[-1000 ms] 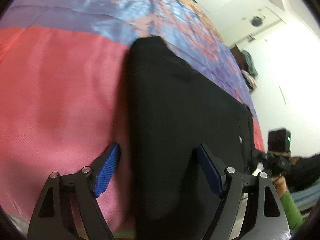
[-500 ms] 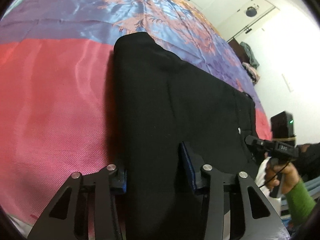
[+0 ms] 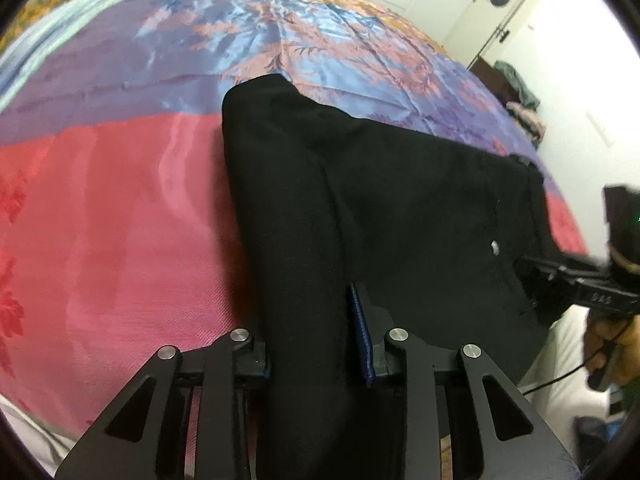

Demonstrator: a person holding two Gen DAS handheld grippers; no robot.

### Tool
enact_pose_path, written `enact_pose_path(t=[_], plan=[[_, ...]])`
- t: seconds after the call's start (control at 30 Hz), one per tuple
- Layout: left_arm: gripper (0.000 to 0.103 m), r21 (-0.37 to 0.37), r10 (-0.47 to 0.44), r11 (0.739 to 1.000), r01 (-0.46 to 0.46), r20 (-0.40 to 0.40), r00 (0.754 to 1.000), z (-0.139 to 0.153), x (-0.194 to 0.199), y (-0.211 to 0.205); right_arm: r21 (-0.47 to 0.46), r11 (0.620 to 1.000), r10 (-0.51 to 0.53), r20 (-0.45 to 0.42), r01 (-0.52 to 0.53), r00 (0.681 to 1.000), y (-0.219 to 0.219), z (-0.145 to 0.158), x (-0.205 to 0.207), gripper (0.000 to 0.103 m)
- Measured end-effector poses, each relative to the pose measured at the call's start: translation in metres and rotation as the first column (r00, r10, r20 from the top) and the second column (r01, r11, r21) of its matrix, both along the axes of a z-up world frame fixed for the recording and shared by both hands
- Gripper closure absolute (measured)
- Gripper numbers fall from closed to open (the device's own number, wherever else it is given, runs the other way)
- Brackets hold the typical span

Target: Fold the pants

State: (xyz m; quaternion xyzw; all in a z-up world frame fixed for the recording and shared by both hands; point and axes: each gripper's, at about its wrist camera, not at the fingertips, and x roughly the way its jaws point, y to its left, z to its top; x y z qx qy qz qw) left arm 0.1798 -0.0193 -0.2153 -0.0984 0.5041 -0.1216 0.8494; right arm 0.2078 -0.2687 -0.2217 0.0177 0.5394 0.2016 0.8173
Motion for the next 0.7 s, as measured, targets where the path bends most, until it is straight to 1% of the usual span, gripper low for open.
enact_pose_path(t=[0.07,0.17,0.27,0.47,0.7], plan=[[0.077,0.037,-0.004,0.999,0.004,0.013,1.000,0.004,-0.002,-0.005,-0.022,1.000,0.005,0.019,-0.005,1.000,0.002,0.002,-0.002,0.057],[0.079,0.067,0.001,0.998,-0.003,0.035,0.999,0.013,-0.007,-0.009,0.040,0.999,-0.021,0.013,0.020,1.000,-0.009,0.004,-0.002,0.060],[0.080,0.075,0.005,0.997,-0.009,0.050,0.999,0.019,-0.010,-0.010,0.092,0.995,-0.027,0.005,0.027,1.000,-0.017,0.006,-0.005,0.062],[0.080,0.153,0.011,0.988,-0.018,0.047,0.999,0.023,-0.012,-0.019,0.036,0.999,0.003,0.038,-0.004,0.999,0.003,0.011,-0.010,0.063],[0.080,0.185,0.022,0.982,-0.028,0.034,0.999,0.024,-0.013,-0.022,0.042,0.999,0.008,0.026,-0.009,1.000,0.004,0.010,-0.007,0.063]])
